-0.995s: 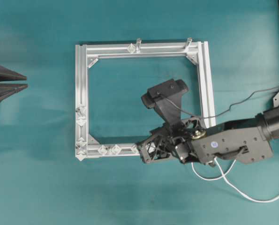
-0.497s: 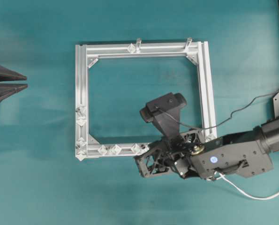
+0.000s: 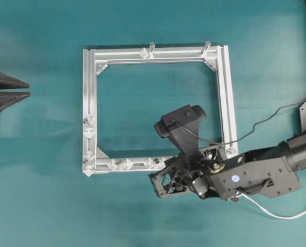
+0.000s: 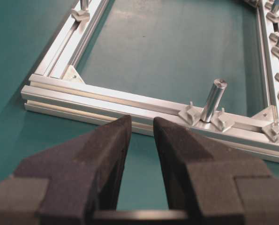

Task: Move the cable alternately left and right between 8 closely spaced pins so it hooks onto each one.

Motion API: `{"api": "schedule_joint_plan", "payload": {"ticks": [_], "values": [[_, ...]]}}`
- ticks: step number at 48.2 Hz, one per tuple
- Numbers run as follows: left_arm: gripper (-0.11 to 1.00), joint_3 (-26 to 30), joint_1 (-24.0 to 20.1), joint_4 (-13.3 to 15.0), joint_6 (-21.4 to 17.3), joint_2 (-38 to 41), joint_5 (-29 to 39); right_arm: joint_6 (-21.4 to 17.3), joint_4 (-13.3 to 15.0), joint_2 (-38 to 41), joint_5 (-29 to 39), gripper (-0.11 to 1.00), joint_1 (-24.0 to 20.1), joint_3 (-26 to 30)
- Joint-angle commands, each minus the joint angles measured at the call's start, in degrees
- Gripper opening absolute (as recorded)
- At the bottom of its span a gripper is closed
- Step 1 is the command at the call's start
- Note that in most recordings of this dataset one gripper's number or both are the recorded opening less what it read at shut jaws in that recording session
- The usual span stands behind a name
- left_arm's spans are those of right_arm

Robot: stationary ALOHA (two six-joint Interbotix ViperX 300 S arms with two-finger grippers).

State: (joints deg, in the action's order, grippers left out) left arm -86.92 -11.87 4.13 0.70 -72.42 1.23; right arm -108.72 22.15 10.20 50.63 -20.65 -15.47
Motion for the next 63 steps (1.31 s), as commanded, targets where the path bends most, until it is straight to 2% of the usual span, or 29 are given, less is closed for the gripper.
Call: {"api": "schedule_joint_plan", "payload": {"ticks": [1, 51, 63], "values": [[0.32, 0.62, -0.09, -0.18, 0.53, 0.35, -0.53, -0.09, 0.09, -0.97, 0.09, 0.14, -0.26, 1.23], [0.32, 0.7, -0.09, -0.18, 0.53, 0.35, -0.44, -0.09, 0.09, -0.7, 0.09, 0.14, -0.26, 1.23], [0.32, 1.05, -0.09, -0.18, 0.53, 0.0, 0.26, -0.18, 0.0, -0.26, 0.18, 0.14, -1.67, 1.32]]}}
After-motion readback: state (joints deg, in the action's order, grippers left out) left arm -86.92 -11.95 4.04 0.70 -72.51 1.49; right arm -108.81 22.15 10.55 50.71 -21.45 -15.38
